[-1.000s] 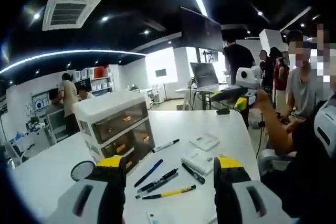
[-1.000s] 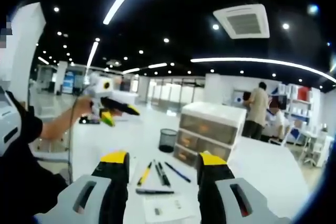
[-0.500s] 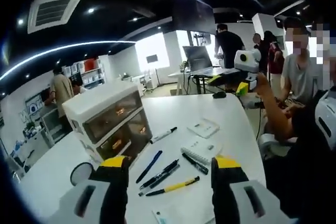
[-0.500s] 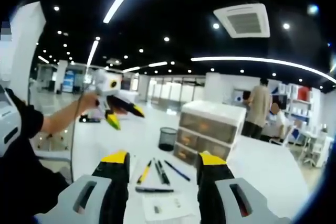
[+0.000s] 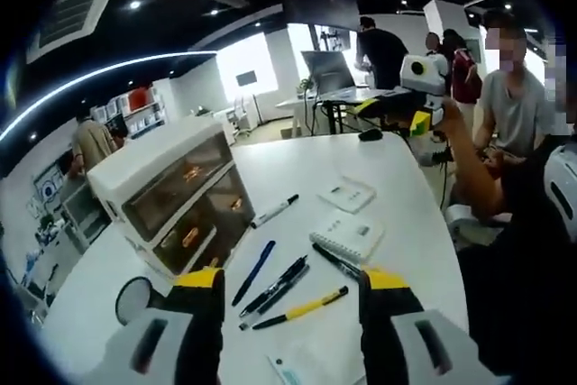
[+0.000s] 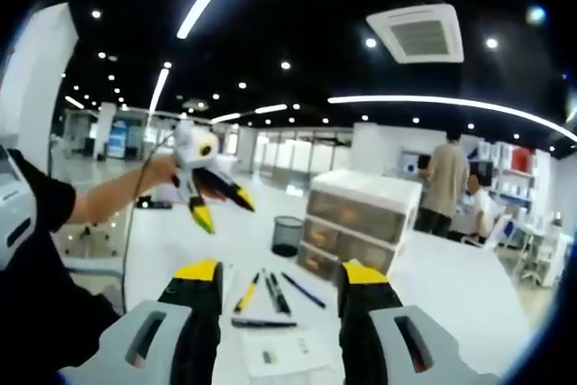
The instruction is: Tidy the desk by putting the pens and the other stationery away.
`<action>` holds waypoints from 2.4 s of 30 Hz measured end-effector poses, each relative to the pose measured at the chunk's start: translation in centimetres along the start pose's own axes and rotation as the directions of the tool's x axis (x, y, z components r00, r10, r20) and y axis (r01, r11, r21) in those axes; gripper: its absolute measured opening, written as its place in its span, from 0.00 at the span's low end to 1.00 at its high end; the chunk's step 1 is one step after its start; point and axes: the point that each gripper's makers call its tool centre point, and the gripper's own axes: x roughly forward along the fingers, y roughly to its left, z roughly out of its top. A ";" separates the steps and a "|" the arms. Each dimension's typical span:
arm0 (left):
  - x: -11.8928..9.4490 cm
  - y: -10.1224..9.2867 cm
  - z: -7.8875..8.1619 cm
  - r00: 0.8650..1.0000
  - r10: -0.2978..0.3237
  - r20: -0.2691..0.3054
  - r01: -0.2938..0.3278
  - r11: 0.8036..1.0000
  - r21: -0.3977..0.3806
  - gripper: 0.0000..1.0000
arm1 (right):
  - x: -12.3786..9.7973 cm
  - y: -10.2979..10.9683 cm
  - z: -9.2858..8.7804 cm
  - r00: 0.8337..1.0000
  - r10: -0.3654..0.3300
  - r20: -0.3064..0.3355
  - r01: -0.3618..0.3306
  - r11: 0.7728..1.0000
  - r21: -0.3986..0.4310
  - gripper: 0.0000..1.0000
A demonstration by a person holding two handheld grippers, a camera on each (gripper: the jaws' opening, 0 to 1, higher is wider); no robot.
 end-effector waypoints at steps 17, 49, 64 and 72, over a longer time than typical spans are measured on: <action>2.4 0.1 -1.5 0.986 -0.053 -0.159 0.068 0.994 0.088 0.56 | 0.2 0.7 -0.6 0.999 0.026 -0.038 -0.027 0.999 -0.018 0.50; 6.1 -2.5 -6.3 0.899 -0.125 -0.419 0.218 0.959 0.182 0.44 | 0.1 0.7 -1.0 0.998 0.030 -0.052 -0.030 0.999 -0.017 0.50; 7.8 -2.2 -7.6 0.848 -0.149 -0.509 0.311 0.917 0.249 0.34 | 0.1 0.8 -0.9 0.998 0.037 -0.050 -0.038 0.999 -0.020 0.50; 8.7 -2.2 -8.8 0.823 -0.167 -0.544 0.362 0.891 0.274 0.29 | 0.1 0.7 -1.0 0.998 0.040 -0.051 -0.041 0.999 -0.019 0.50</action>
